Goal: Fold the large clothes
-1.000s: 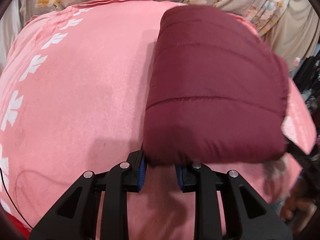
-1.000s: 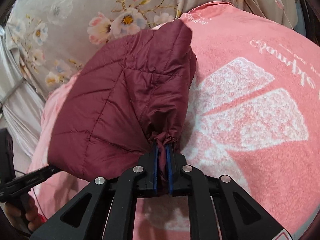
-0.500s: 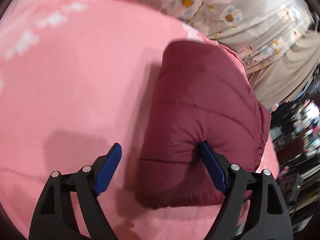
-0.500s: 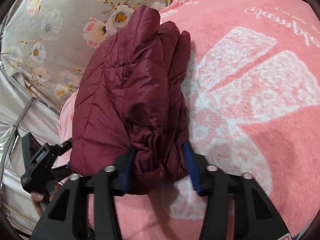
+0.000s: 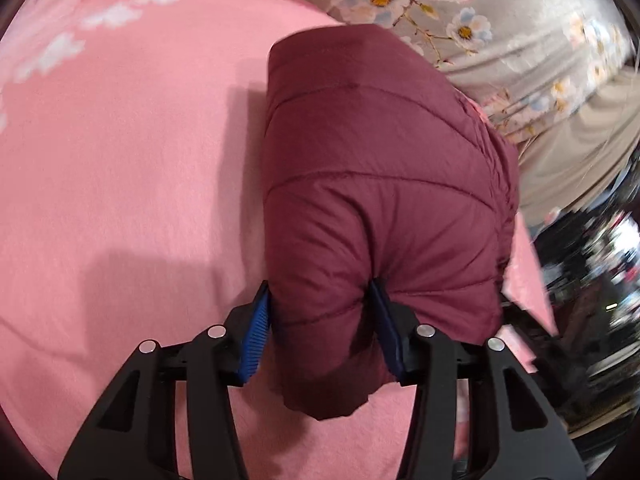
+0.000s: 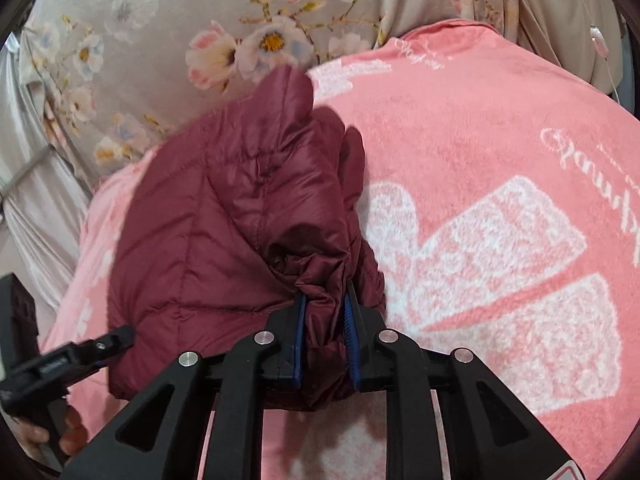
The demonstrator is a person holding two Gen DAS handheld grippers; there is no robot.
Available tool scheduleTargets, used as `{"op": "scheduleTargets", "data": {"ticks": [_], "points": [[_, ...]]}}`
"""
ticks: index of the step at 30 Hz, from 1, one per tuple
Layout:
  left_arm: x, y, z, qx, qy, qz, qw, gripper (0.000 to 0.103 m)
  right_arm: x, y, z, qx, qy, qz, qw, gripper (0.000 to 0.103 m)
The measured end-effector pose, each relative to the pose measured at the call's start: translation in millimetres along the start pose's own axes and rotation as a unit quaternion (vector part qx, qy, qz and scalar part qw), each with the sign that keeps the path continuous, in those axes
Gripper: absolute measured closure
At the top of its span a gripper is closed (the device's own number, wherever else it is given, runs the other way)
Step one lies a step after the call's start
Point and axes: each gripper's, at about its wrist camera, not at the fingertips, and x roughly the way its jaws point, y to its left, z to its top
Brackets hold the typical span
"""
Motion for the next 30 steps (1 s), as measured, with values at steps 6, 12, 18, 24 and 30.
{"op": "scheduleTargets", "data": {"ticks": [6, 12, 18, 24, 30], "points": [[-19.8, -0.4, 6.3, 0.014, -0.011, 0.011, 0.9998, 0.058, -28.7, 3.2, 2.1, -0.015, -0.027, 0.022, 0.999, 0.066], [-64.3, -36.1, 46.6, 0.052, -0.075, -0.019, 0.9957, 0.057, -10.5, 5.8, -9.6, -0.004, -0.006, 0.032, 0.999, 0.066], [-31.0, -137.1, 97.0, 0.148, -0.061, -0.054, 0.9856, 0.058, -1.1, 5.9, -5.0, 0.000, -0.008, 0.041, 0.999, 0.093], [61.4, -219.9, 109.4, 0.192, -0.004, -0.015, 0.9813, 0.078, -15.1, 7.1, 7.6, -0.011, -0.039, 0.050, 0.998, 0.100], [139.4, -231.2, 115.1, 0.179, 0.044, 0.052, 0.9814, 0.093, -4.2, -12.4, -0.8, 0.013, -0.007, 0.047, 0.999, 0.101]]}}
